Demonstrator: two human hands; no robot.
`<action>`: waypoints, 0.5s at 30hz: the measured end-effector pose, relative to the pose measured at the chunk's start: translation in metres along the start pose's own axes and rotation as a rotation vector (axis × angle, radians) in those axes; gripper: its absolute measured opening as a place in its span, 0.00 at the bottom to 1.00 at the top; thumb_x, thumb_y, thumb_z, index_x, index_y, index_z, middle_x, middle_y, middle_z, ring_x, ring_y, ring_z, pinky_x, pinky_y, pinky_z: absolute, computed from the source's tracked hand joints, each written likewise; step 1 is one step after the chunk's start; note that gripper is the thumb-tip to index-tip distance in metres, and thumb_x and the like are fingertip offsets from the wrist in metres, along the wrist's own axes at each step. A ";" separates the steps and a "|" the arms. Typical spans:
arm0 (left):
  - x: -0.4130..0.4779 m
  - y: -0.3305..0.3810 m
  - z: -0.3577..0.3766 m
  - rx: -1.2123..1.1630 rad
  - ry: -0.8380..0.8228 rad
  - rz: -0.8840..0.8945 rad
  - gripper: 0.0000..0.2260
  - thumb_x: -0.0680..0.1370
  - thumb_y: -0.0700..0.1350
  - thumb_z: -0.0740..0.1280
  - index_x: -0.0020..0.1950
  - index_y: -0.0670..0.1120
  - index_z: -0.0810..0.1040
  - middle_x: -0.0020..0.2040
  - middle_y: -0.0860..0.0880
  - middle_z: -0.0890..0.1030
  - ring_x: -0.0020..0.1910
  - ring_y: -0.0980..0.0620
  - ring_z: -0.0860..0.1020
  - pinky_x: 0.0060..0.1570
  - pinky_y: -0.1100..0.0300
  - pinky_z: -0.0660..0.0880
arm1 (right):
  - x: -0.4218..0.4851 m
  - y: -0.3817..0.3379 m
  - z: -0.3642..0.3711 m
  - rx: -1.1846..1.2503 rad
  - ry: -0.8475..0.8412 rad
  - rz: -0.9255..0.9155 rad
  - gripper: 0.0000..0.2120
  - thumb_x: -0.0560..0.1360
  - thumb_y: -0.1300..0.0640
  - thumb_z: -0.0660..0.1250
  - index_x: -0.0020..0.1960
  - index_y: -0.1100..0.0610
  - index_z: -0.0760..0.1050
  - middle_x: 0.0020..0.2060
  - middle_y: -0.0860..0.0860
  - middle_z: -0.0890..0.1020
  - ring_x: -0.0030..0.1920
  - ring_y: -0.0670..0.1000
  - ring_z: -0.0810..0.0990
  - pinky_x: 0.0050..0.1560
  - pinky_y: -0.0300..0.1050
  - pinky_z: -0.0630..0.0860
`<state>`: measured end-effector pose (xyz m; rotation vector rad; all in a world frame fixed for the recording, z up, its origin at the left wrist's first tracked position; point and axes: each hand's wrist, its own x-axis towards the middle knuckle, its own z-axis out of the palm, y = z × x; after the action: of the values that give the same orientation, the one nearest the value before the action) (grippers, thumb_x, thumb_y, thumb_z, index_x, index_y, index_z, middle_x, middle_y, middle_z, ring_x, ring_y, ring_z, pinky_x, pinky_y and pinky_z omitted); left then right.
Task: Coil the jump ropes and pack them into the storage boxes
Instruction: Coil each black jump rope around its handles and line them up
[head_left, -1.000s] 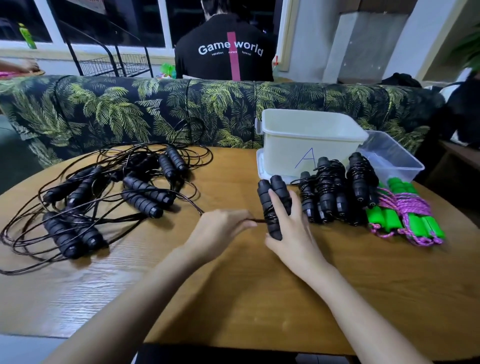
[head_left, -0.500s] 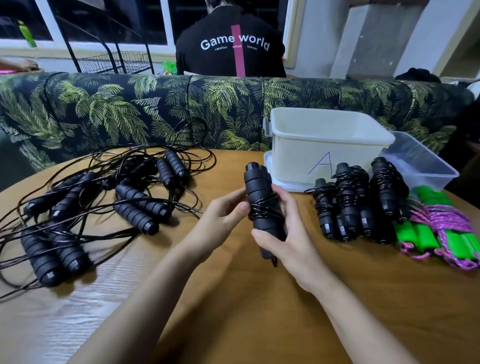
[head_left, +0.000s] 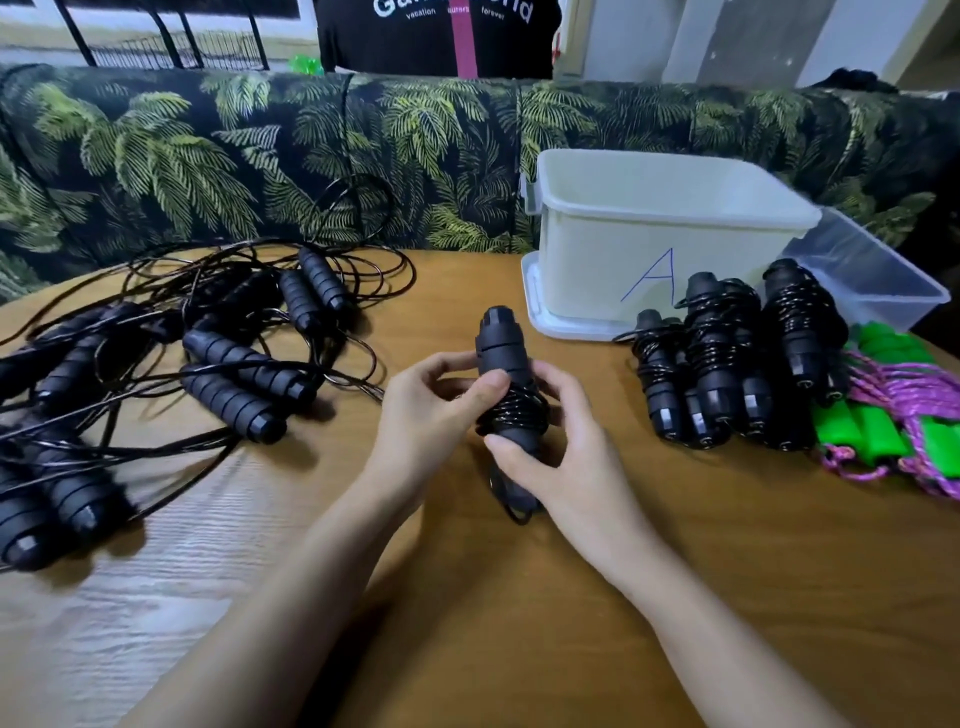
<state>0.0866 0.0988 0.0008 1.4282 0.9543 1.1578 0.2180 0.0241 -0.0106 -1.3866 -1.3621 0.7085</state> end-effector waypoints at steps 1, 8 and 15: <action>-0.001 0.001 -0.003 0.001 -0.003 -0.005 0.10 0.74 0.42 0.73 0.55 0.45 0.81 0.37 0.55 0.85 0.39 0.62 0.82 0.39 0.70 0.75 | 0.000 0.000 0.000 0.021 -0.009 0.005 0.31 0.73 0.56 0.75 0.71 0.44 0.65 0.64 0.39 0.75 0.61 0.31 0.71 0.59 0.26 0.67; -0.004 0.010 -0.013 -0.128 -0.034 -0.043 0.16 0.66 0.45 0.74 0.53 0.47 0.81 0.39 0.50 0.86 0.40 0.59 0.83 0.42 0.70 0.75 | 0.003 0.000 -0.008 0.237 -0.062 0.004 0.30 0.73 0.54 0.69 0.74 0.51 0.66 0.66 0.47 0.78 0.68 0.47 0.74 0.71 0.56 0.69; -0.001 0.012 -0.018 -0.209 -0.125 -0.084 0.24 0.67 0.43 0.72 0.62 0.42 0.77 0.37 0.54 0.84 0.38 0.62 0.80 0.41 0.72 0.74 | 0.001 0.000 -0.013 0.414 -0.119 0.028 0.28 0.76 0.58 0.66 0.75 0.54 0.66 0.64 0.51 0.80 0.66 0.52 0.77 0.67 0.56 0.73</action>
<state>0.0688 0.0996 0.0130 1.2648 0.7752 1.0606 0.2301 0.0224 -0.0067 -1.0470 -1.2028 1.0399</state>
